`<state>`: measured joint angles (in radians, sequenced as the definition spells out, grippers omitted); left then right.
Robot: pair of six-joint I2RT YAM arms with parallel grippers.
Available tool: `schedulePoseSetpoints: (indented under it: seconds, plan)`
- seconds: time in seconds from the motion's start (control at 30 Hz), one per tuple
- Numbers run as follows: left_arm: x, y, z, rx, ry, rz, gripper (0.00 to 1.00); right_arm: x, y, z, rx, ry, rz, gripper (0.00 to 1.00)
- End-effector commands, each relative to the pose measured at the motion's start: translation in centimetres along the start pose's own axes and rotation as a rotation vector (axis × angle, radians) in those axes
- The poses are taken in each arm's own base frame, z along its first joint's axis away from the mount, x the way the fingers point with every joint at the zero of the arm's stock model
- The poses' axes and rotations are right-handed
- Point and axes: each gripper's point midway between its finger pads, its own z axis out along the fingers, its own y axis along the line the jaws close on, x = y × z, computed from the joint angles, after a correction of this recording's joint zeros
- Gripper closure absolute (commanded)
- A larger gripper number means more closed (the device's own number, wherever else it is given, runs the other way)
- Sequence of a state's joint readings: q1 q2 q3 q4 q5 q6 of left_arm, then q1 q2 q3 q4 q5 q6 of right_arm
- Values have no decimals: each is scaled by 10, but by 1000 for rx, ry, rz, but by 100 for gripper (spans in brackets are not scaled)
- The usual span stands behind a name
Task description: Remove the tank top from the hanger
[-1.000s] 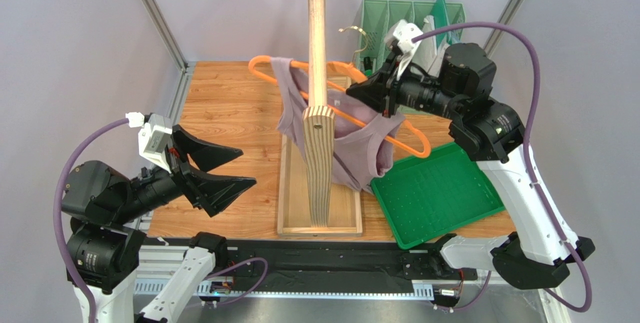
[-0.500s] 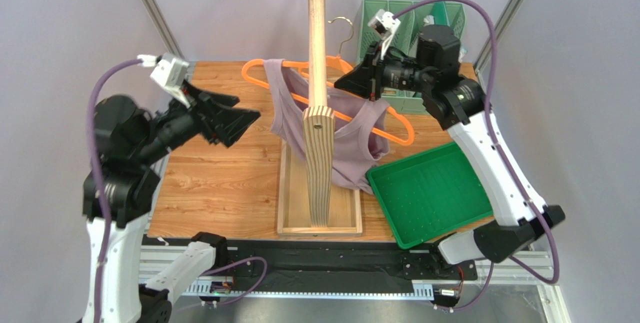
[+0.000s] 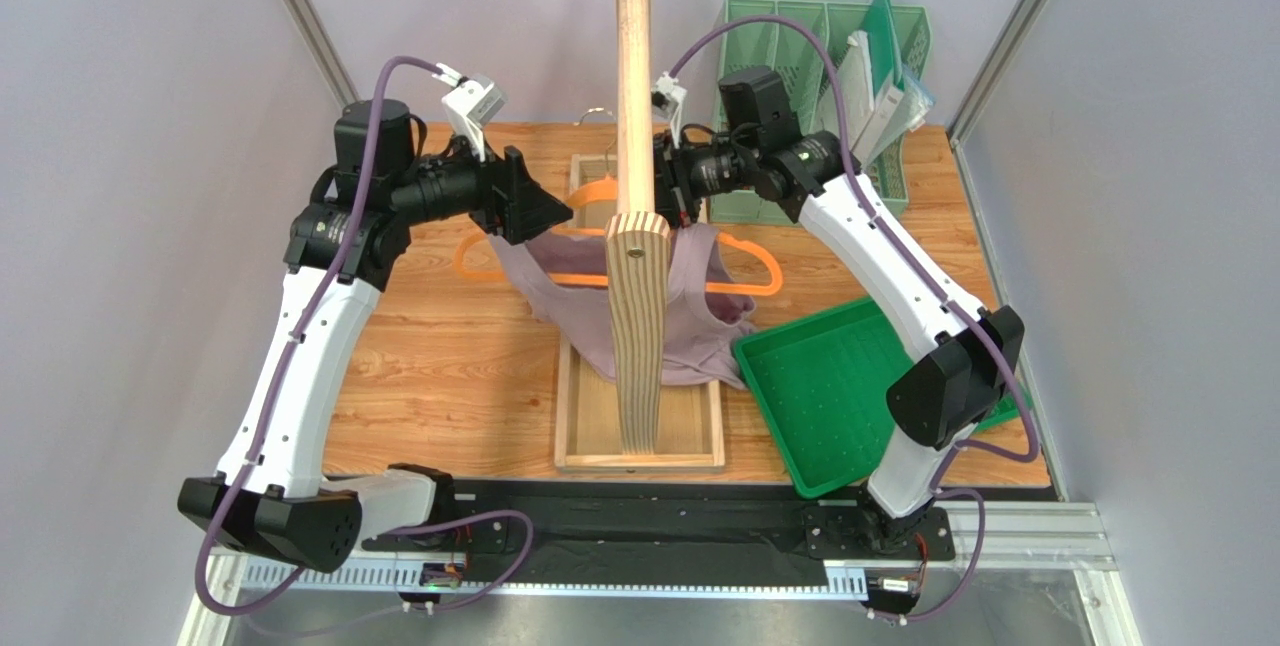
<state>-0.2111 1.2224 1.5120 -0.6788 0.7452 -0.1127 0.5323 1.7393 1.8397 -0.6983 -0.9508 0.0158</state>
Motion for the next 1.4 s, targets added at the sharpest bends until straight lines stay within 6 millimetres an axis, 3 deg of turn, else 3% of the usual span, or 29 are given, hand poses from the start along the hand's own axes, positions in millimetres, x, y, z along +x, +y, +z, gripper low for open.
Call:
schedulePoseSetpoints:
  seconds: [0.0, 0.2, 0.3, 0.47, 0.57, 0.63, 0.67, 0.7, 0.73, 0.77, 0.8, 0.83, 0.87, 0.9, 0.93, 1.0, 1.03, 1.1, 1.2, 1.3, 1.37]
  plan:
    - [-13, -18, -6, 84, -34, 123, 18, -14, 46, -9, -158, -15, -129, 100]
    - [3, -29, -2, 188, 6, 99, 20, -8, 62, -5, -240, 9, -151, 100]
    - [7, -43, -5, 272, 14, 92, 26, -11, 64, -7, -246, 4, -156, 100]
    - [17, -49, -2, 325, 47, 33, 34, -15, 74, -7, -284, -2, -162, 100]
    - [21, -49, 2, 341, 63, 15, 47, -17, 78, -4, -298, -2, -158, 100]
    - [20, -49, 2, 333, 60, 20, 67, -16, 82, 0, -307, 5, -146, 100]
    - [18, -49, 0, 315, 52, 19, 83, -15, 77, 2, -270, 7, -136, 99]
    - [16, -44, 0, 266, 46, 21, 90, -15, 74, 3, -236, 6, -128, 95]
    - [14, -41, -1, 234, 39, 27, 98, -18, 72, -1, -181, -3, -110, 78]
    - [13, -40, -6, 192, 28, 20, 100, -17, 46, -1, 3, -15, -61, 70]
    - [13, -26, -6, 99, 24, 14, 100, -16, 30, -6, 126, -30, -18, 63]
    - [14, -22, -9, 60, 18, 9, 100, -29, 30, -23, 241, -111, 23, 47]
    - [11, -23, -13, 37, -3, 20, 100, -16, -10, -35, 476, -149, 108, 40]
    - [16, -19, -13, 11, -4, -1, 100, -15, -19, -47, 573, -201, 151, 32]
    - [16, -17, -14, -4, -14, -5, 100, -28, -9, -67, 622, -312, 176, 22]
    - [16, -21, -15, 6, -42, -9, 100, -10, -23, -78, 722, -356, 223, 20]
    - [16, -23, -15, 17, -51, -7, 100, -17, -14, -83, 707, -414, 210, 20]
    - [11, -26, -17, 23, -79, 2, 100, -6, -9, -70, 682, -398, 202, 20]
    - [10, -26, -18, 18, -73, -6, 100, 8, -20, -73, 751, -367, 208, 20]
    - [12, -30, -19, 35, -70, -7, 100, 9, -14, -72, 723, -377, 181, 21]
    - [10, -32, -22, 34, -79, -5, 100, 9, -9, -61, 660, -380, 170, 25]
